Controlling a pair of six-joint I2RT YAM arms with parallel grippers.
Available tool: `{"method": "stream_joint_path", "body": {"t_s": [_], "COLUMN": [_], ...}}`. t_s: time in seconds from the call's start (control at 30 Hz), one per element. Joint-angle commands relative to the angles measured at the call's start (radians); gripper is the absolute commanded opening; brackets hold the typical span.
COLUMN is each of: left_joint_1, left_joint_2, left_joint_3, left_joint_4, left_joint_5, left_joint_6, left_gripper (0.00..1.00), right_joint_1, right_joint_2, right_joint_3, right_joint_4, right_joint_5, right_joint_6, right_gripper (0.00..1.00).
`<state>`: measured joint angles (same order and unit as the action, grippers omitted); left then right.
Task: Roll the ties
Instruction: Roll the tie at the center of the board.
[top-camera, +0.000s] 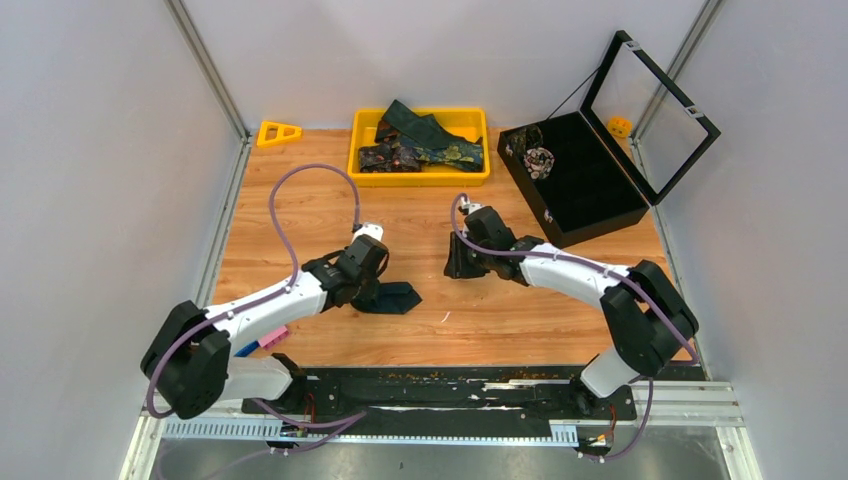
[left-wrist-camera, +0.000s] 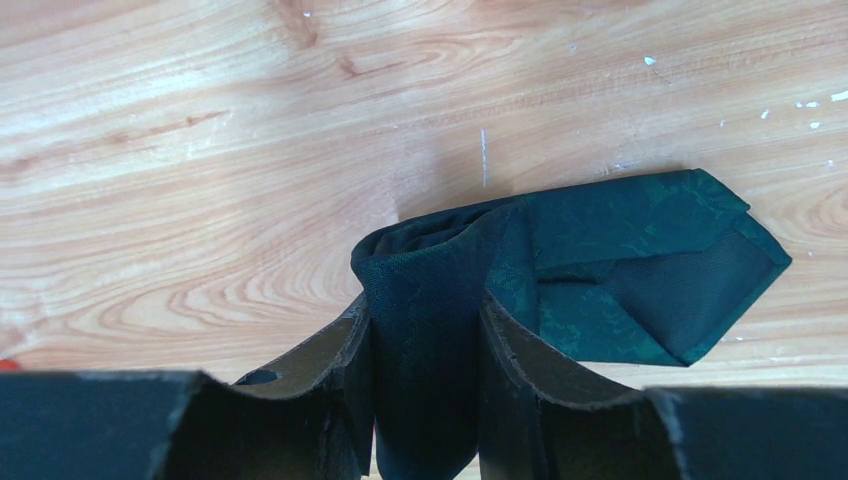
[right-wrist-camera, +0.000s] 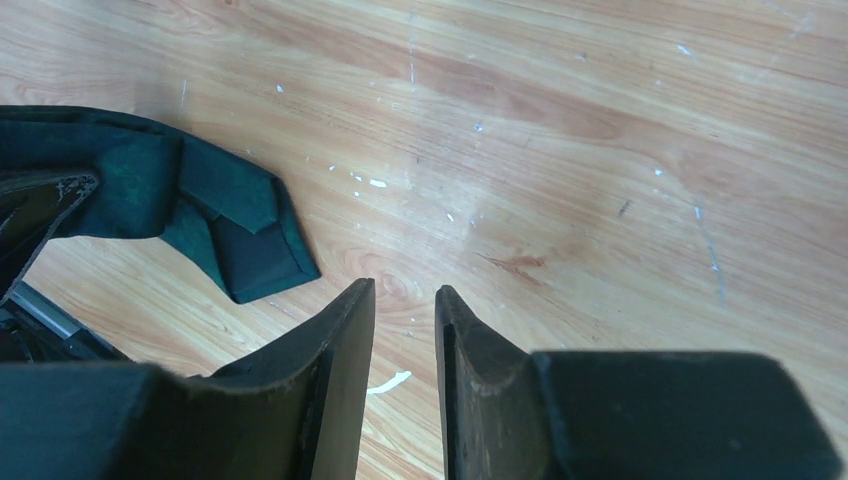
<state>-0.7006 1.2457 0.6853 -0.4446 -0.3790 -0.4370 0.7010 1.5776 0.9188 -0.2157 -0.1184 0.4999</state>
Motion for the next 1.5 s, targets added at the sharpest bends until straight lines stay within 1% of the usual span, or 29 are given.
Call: {"method": "stream_joint_path", "body": {"t_s": [0.0, 0.3, 0.43, 0.63, 0.87, 1.03, 1.17, 1.23, 1.47], "left_joint_1": [-0.058, -0.177, -0.229, -0.296, -0.358, -0.372, -0.376, -0.375, -0.375], "left_joint_2": [0.059, 0.235, 0.323, 0.469, 0.576, 0.613, 0.61, 0.601, 0.534], "left_joint_3": [0.069, 0.208, 0.267, 0.356, 0.402, 0.414, 0.422, 0.418, 0.382], "left_joint_4": [-0.086, -0.22, -0.28, -0.364, -0.346, -0.297, -0.294, -0.286, -0.238], "left_joint_5": [-0.185, -0.413, -0.475, -0.546, -0.506, -0.448, -0.434, -0.422, -0.376], "left_joint_6": [-0.012, -0.05, -0.073, -0.113, -0.154, -0.163, -0.172, -0.167, -0.135], "left_gripper": [0.42, 0.43, 0.43, 0.43, 0.44, 0.46, 0.48, 0.51, 0.67], "right_joint_1": [-0.015, -0.04, -0.05, -0.055, -0.058, -0.058, -0.058, -0.057, -0.058], "right_joint_2": [-0.079, -0.117, -0.137, -0.184, -0.273, -0.32, -0.334, -0.337, -0.334], "right_joint_3": [-0.03, -0.062, -0.079, -0.1, -0.145, -0.17, -0.175, -0.176, -0.172], "right_joint_4": [0.053, 0.055, 0.058, 0.035, 0.025, 0.034, 0.028, 0.029, 0.038], "right_joint_5": [0.007, 0.005, 0.017, 0.093, 0.222, 0.25, 0.259, 0.261, 0.26], "right_joint_6": [0.011, 0.018, 0.026, 0.041, 0.071, 0.082, 0.082, 0.082, 0.082], "right_gripper": [0.3, 0.3, 0.3, 0.3, 0.3, 0.31, 0.31, 0.31, 0.31]}}
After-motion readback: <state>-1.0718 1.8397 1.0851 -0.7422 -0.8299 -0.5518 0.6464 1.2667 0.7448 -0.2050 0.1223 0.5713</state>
